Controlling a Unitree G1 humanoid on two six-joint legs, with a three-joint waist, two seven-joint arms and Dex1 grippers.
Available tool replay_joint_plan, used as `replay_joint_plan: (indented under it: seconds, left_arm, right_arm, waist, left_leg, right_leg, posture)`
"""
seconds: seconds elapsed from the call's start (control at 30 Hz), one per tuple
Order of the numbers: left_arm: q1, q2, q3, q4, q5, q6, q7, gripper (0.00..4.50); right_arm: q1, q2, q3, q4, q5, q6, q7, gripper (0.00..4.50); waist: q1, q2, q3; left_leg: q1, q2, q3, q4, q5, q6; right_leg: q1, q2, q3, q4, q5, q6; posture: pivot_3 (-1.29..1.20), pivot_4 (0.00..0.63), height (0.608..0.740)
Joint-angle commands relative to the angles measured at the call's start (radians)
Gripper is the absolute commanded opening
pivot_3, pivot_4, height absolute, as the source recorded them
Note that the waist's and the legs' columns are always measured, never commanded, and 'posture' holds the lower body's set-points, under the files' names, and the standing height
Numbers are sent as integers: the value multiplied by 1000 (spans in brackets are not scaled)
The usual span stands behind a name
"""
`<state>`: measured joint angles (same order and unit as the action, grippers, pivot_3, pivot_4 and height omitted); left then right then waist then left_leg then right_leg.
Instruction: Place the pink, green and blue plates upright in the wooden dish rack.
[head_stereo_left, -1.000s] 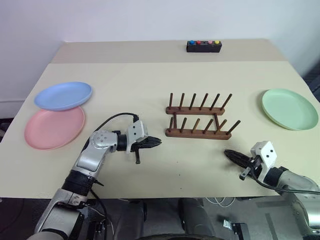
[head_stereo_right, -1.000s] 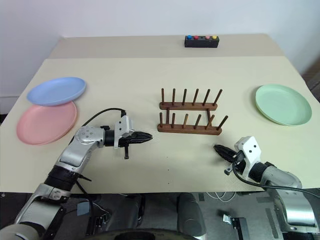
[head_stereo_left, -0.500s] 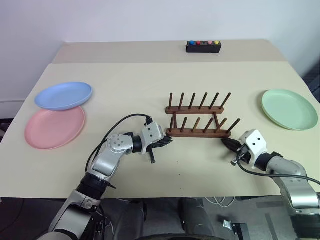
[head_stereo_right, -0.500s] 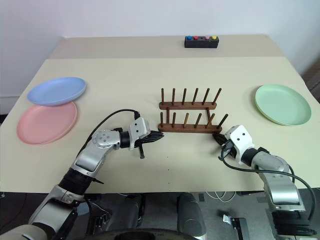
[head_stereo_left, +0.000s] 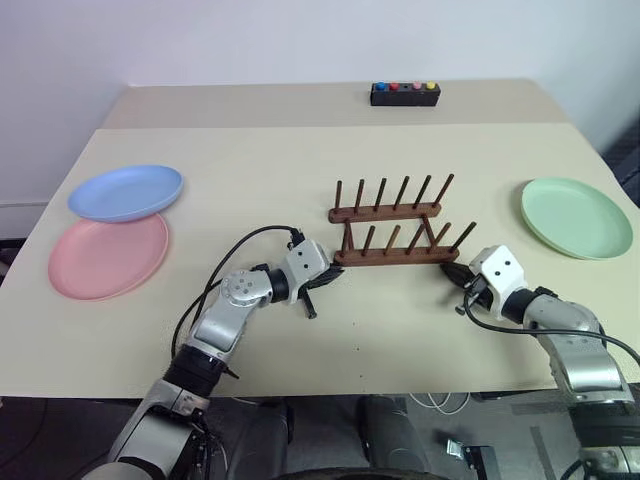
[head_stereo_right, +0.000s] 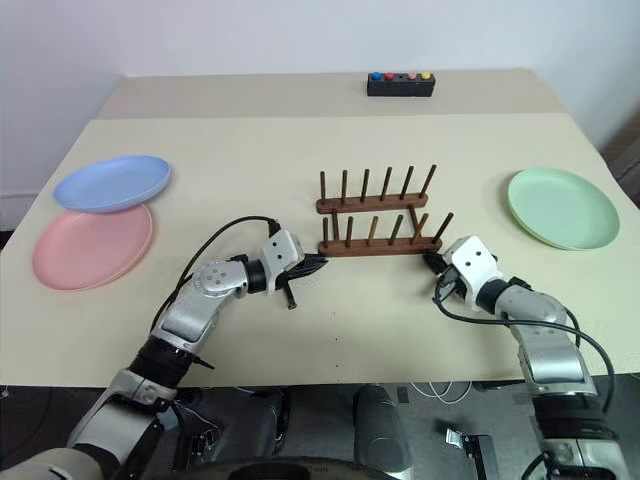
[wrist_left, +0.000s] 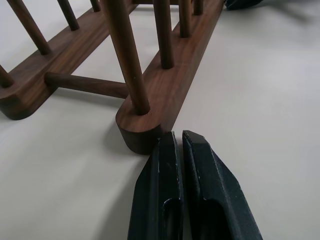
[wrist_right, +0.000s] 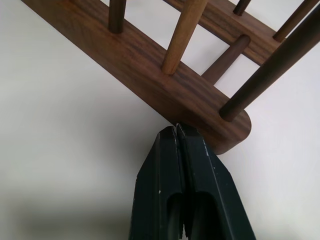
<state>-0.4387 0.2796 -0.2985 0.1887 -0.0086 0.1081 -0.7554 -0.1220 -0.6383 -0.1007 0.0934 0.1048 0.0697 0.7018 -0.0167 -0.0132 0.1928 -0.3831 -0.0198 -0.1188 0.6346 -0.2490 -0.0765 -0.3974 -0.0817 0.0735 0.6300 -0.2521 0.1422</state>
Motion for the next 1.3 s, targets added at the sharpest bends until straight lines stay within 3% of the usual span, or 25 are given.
replay_joint_plan:
  seconds: [0.03,0.33,0.53,0.63,0.87,1.0,1.2,1.3]
  left_arm:
    - [-24,-5,23,15,9,-39,31,188]
    - [-33,-7,31,47,12,-70,71,188]
    - [43,56,82,-119,-64,29,22,188]
    - [117,121,166,-270,-174,135,-23,1044]
    - [220,240,491,-478,-389,353,55,4440]
    - [262,289,711,-489,-436,414,161,4440]
    - [320,314,939,-431,-438,430,304,4440]
    - [333,331,987,-378,-413,412,357,4440]
  right_arm:
    - [-34,8,6,42,-18,-28,-25,5]
    - [-62,9,15,68,-21,-65,-28,5]
    - [45,-16,13,-135,87,-31,99,5]
    - [91,-23,17,-273,155,18,152,0]
    - [80,-2,88,-412,177,90,176,0]
    - [35,11,137,-371,161,87,192,0]
    - [-16,22,167,-322,163,72,220,0]
    - [-28,28,175,-305,160,63,228,0]
  waist:
    - [0,0,0]
    - [0,0,0]
    - [-4,0,0]
    - [-12,1,0]
    - [-18,0,1]
    - [-21,0,1]
    - [-23,-1,1]
    - [-21,-1,1]
  left_leg:
    - [0,0,0,0,0,0]
    - [0,0,0,-1,0,0]
    - [0,0,0,-3,0,0]
    - [0,0,0,-3,0,0]
    - [0,1,0,-2,0,0]
    - [0,0,0,-3,0,0]
    - [0,0,0,-3,0,0]
    - [0,1,0,-3,0,0]
  right_leg:
    - [0,0,0,0,0,0]
    - [0,0,0,0,0,0]
    - [-1,0,0,0,0,0]
    - [-2,0,0,0,0,0]
    - [-1,0,0,0,0,0]
    - [-1,0,0,0,0,0]
    - [-1,0,0,-1,0,0]
    - [-1,0,0,-1,0,0]
  posture:
    - [0,150,740]
    - [0,150,740]
    - [0,150,740]
    - [0,150,740]
    - [0,150,740]
    - [0,150,740]
    - [0,150,740]
    - [0,150,740]
